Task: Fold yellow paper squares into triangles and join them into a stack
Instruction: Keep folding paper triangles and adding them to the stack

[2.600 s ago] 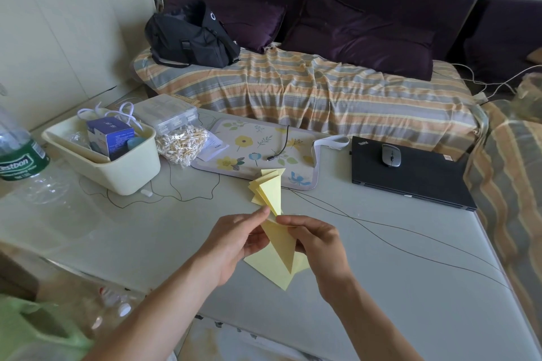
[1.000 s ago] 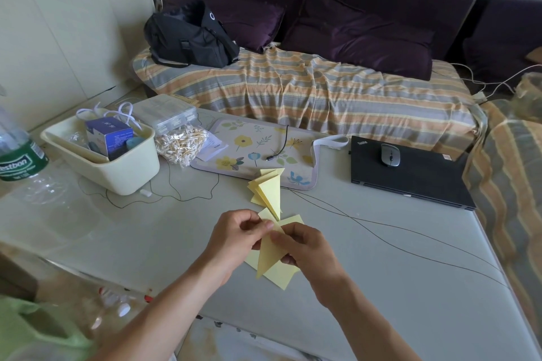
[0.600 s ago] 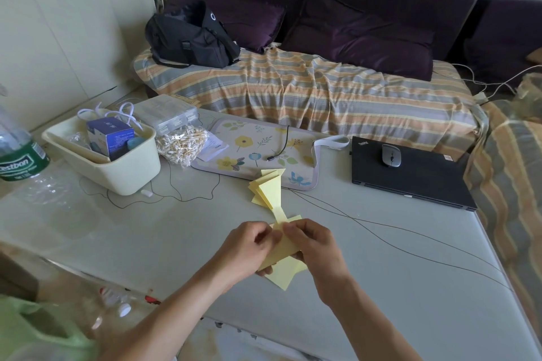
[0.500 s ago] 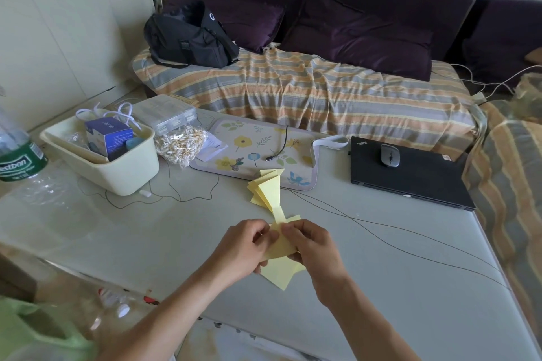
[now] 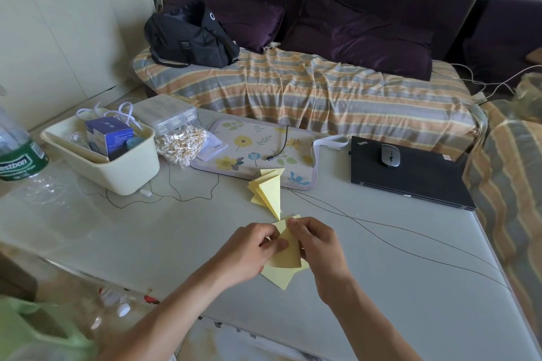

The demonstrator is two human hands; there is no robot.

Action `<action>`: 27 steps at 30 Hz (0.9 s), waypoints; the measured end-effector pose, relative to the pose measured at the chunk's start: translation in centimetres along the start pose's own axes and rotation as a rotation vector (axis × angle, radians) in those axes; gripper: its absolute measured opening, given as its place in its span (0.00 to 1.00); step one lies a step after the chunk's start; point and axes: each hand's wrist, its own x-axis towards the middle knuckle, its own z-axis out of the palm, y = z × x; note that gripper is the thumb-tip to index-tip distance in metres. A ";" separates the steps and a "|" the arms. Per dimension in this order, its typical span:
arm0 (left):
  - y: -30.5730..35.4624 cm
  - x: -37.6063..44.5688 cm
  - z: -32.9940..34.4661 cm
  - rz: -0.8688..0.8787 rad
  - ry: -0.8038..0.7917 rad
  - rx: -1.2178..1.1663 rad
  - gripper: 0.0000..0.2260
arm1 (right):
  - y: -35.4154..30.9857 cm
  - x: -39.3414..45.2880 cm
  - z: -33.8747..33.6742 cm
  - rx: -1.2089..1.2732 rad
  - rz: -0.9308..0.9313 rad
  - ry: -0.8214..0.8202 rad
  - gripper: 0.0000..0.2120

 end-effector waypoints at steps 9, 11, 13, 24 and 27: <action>-0.1 0.0 -0.1 0.021 0.004 0.023 0.14 | 0.1 0.1 0.0 0.017 -0.013 0.007 0.12; 0.0 -0.1 -0.2 0.009 0.045 -0.003 0.14 | 0.0 0.1 0.0 0.024 0.006 -0.022 0.12; -0.1 0.0 -0.3 0.000 0.091 -0.032 0.15 | 0.0 -0.1 0.2 0.003 0.019 -0.056 0.11; -0.1 -0.1 -0.6 -0.053 0.095 -0.112 0.18 | -0.3 -0.7 0.5 -0.128 -0.035 -0.063 0.10; -0.4 0.2 -0.4 -0.049 0.181 -0.082 0.18 | -0.3 -0.8 0.5 -0.104 0.006 -0.107 0.11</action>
